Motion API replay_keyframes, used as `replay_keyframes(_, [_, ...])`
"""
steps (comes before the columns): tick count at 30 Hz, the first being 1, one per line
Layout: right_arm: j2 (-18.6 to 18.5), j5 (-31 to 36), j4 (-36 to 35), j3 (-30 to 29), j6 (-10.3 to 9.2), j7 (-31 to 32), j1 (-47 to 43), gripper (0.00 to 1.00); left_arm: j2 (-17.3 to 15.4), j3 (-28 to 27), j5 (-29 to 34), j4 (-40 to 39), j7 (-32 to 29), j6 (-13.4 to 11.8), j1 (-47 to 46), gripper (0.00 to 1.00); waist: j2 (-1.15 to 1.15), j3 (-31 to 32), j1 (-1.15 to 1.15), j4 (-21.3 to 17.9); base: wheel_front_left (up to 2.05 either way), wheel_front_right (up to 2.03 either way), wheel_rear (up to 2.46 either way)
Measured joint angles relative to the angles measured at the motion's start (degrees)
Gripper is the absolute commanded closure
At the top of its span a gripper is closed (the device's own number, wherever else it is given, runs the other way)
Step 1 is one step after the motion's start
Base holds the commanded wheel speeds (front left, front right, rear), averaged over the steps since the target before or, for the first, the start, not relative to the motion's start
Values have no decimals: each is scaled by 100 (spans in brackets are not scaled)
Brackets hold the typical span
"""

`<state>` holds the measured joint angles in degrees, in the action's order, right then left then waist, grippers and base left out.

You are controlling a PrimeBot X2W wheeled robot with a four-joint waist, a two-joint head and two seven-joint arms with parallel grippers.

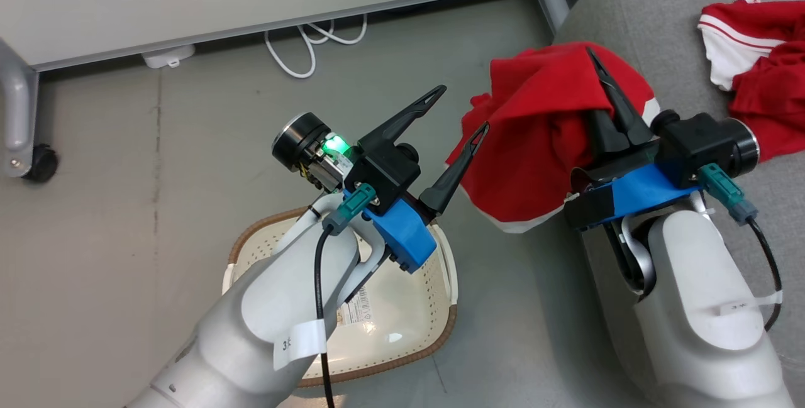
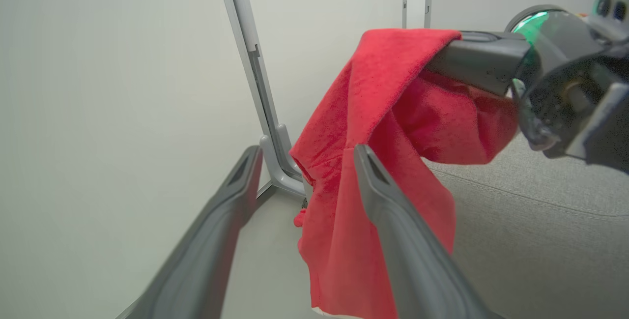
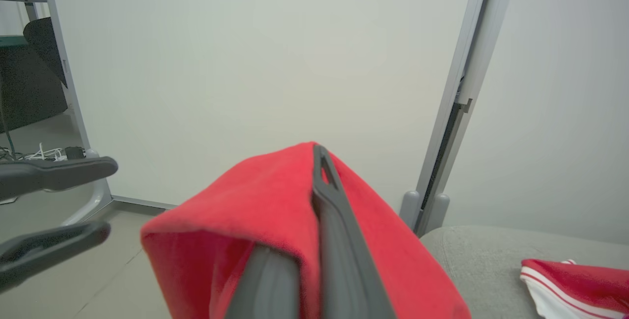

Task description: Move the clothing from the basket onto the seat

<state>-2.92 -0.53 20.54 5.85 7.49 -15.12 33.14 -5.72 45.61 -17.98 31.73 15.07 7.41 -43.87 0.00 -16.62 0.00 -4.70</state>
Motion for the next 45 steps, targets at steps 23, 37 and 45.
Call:
replay_keyframes(23, [2,-66,-1092,-1379,0,1,-1216,100,-181,444,74,-675,0,0,446,0,0,-366,0,-1303,0,0,0])
replay_keyframes(37, [1,-201,-1224,-1649,0,1,-1621,100,-200,493,49,-692,0,0,503,0,0,-400,-1,-1561,0,0,0])
replay_keyframes(45, [2,-190,-1497,-1514,0,1,-766,100,-336,296,159,-753,0,0,367,0,0,-660,0,-1536,0,0,0])
